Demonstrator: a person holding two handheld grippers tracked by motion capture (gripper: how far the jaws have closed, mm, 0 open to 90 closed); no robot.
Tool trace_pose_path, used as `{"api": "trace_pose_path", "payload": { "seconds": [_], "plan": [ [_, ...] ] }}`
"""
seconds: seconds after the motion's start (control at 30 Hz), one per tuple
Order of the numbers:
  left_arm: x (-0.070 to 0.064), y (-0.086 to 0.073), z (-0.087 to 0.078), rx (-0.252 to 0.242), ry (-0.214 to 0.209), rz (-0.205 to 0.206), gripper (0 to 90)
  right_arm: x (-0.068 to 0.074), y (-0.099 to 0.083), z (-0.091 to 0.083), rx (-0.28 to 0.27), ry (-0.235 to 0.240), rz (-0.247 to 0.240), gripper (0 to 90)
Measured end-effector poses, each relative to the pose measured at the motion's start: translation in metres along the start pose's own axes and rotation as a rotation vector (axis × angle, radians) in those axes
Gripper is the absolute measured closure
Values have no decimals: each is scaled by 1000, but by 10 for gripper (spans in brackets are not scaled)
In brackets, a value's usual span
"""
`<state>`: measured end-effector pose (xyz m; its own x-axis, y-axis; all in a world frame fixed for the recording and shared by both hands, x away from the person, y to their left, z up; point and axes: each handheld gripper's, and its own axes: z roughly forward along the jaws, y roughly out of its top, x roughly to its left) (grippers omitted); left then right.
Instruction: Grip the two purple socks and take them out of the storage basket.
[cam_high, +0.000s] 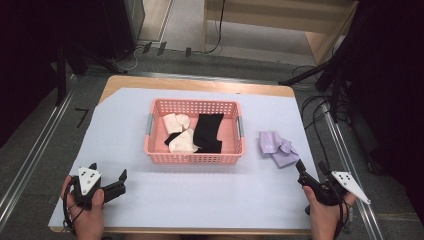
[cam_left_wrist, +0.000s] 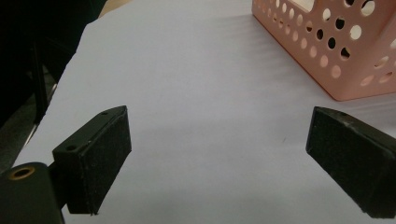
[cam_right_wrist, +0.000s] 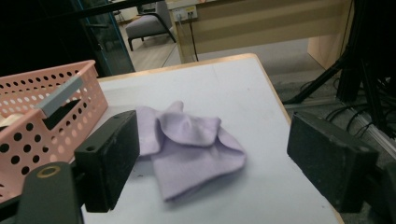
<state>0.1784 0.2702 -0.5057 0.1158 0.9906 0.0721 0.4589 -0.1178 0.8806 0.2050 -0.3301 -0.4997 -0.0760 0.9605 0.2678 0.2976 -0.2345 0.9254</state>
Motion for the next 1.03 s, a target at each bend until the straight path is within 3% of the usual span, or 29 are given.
{"api": "trace_pose_path", "payload": {
  "seconds": [0.27,0.47,0.63,1.03],
  "plan": [
    [0,0,0,1,2,0,74,-19,-14,-14,56,-14,-31,152],
    [0,0,0,2,4,0,75,-29,-25,-21,91,-53,-38,155],
    [0,0,0,6,-1,-2,74,-32,-28,-23,59,-66,-34,157],
    [1,1,1,15,-2,-6,74,-29,-30,-25,53,-68,-45,156]
  ]
}}
